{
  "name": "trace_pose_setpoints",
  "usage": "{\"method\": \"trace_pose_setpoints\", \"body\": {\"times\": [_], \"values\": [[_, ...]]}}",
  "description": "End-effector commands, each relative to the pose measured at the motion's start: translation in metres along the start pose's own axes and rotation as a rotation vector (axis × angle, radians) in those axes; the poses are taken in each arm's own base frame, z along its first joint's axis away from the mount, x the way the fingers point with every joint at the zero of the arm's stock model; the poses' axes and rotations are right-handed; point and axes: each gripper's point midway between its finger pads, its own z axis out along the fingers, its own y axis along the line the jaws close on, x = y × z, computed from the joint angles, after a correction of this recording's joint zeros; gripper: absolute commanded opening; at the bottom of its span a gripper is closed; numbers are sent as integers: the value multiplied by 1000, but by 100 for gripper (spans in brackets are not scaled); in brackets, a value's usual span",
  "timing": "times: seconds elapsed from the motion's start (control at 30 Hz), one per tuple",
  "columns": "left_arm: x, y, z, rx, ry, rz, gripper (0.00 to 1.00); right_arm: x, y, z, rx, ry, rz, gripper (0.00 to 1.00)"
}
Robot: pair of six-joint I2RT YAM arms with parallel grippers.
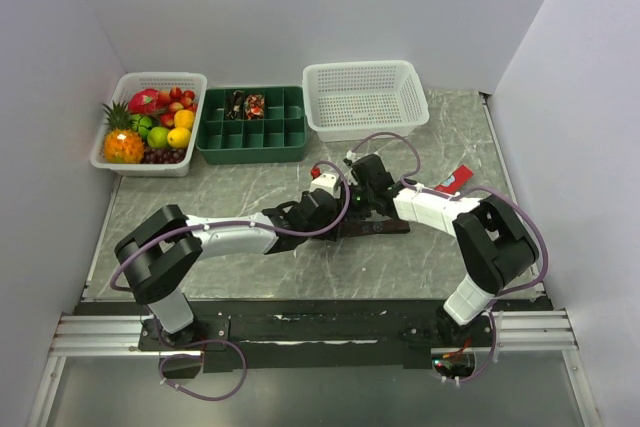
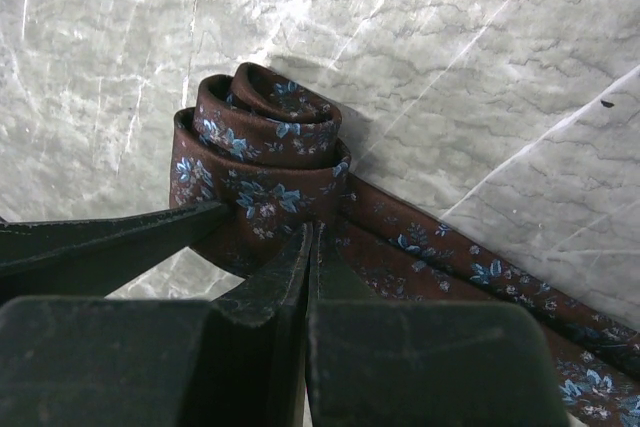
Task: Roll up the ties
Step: Roll the tie at the center of the board.
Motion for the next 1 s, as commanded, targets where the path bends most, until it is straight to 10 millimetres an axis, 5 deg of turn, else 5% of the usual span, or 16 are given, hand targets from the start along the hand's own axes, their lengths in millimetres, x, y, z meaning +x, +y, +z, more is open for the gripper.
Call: {"method": "trace_pose_setpoints", "body": {"times": [0.0, 0.47, 0.7, 0.97], "values": [[6, -16, 5, 73, 13, -25, 59, -18, 19, -9, -68, -48, -37, 0], [15, -20, 9, 104, 30, -33, 52, -20, 33, -12, -147, -58, -63, 0], [17, -15, 11, 80, 36, -33, 15, -18, 29, -6, -132, -41, -51, 0], [25, -5, 16, 26, 57, -29, 1, -18, 15, -10, -50, -53, -40, 0]]}}
